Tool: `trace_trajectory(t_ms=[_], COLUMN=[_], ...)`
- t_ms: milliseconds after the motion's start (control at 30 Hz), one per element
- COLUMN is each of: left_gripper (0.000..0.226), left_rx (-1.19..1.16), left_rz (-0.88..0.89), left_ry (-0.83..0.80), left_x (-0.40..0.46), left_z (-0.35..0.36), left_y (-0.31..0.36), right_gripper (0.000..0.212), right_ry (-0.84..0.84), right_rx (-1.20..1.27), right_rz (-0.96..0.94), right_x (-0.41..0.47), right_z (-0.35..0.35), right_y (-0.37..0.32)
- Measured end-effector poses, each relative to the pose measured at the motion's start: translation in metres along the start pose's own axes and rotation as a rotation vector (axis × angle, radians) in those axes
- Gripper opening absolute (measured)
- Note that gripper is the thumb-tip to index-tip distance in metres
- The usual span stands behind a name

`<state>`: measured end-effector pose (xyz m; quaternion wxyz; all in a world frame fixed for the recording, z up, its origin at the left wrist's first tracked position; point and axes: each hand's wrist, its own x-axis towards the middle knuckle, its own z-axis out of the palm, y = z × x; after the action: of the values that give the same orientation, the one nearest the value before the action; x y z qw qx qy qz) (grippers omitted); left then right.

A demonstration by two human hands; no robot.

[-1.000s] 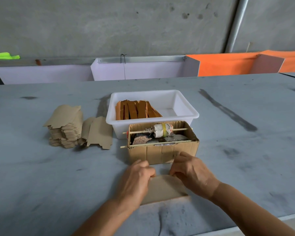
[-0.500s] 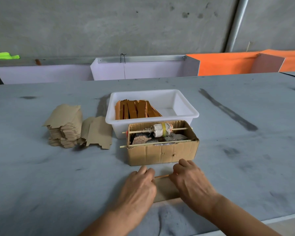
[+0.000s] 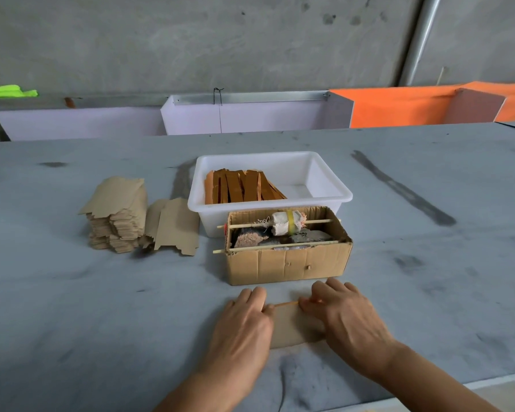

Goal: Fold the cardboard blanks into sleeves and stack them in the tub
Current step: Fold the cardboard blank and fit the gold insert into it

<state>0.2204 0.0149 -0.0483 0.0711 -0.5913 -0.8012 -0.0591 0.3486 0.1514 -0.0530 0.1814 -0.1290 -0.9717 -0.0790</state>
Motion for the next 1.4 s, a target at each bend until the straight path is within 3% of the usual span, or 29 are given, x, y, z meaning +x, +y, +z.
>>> trace_trajectory(t_ms=[67,233,333,433,533,667,833,900,1000,1100,1167,1267,1400], left_gripper=[0.031,0.059,0.048,0.051,0.064,0.022,0.037,0.035,0.034,0.031,0.03,0.025,0.007], left_rx=[-0.052,-0.229,-0.409,-0.53,-0.645,-0.816,-1.079,-1.089,-1.122,-1.156,-1.186,-1.279,-1.506], left_rz=[0.012,0.004,-0.043,-0.079,-0.104,-0.249,-0.446,-0.445,-0.396,-0.357,-0.37,-0.534,-0.739], left_ry=[0.01,0.082,0.108,0.061,0.004,0.234,0.497,0.552,0.53,0.481,0.478,0.493,0.292], left_x=[-0.007,-0.011,-0.013,-0.013,-0.017,-0.018,-0.008,-0.002,-0.001,-0.003,-0.002,-0.001,-0.002], left_z=[-0.003,0.0,0.006,0.003,0.004,0.011,0.005,0.002,-0.002,-0.003,-0.007,-0.01,-0.017], left_y=[-0.004,-0.009,-0.019,-0.022,-0.024,-0.018,-0.015,-0.014,-0.009,-0.004,-0.004,-0.007,-0.008], right_gripper=[0.03,0.021,0.036,0.012,0.011,0.016,0.03,0.038,0.05,0.028,0.015,0.019,0.018], right_ry=[0.012,0.011,-0.127,-0.049,0.074,0.122,0.401,0.435,0.254,0.146,0.1,0.114,0.129], right_rx=[0.079,0.412,0.536,0.531,0.669,0.812,0.78,0.934,1.302,1.479,1.508,1.485,1.452], right_rz=[0.059,0.176,0.186,0.177,0.307,0.428,0.669,0.787,0.775,0.783,0.813,0.832,0.84], right_x=[-0.009,-0.018,-0.028,-0.031,-0.03,-0.033,-0.026,-0.024,-0.019,-0.017,-0.016,-0.013,-0.01], right_z=[0.003,-0.006,-0.013,-0.011,-0.012,-0.012,-0.023,-0.028,-0.034,-0.035,-0.035,-0.033,-0.036], right_y=[0.003,0.008,0.011,0.004,0.004,0.003,-0.006,-0.009,-0.017,-0.017,-0.014,-0.014,-0.012])
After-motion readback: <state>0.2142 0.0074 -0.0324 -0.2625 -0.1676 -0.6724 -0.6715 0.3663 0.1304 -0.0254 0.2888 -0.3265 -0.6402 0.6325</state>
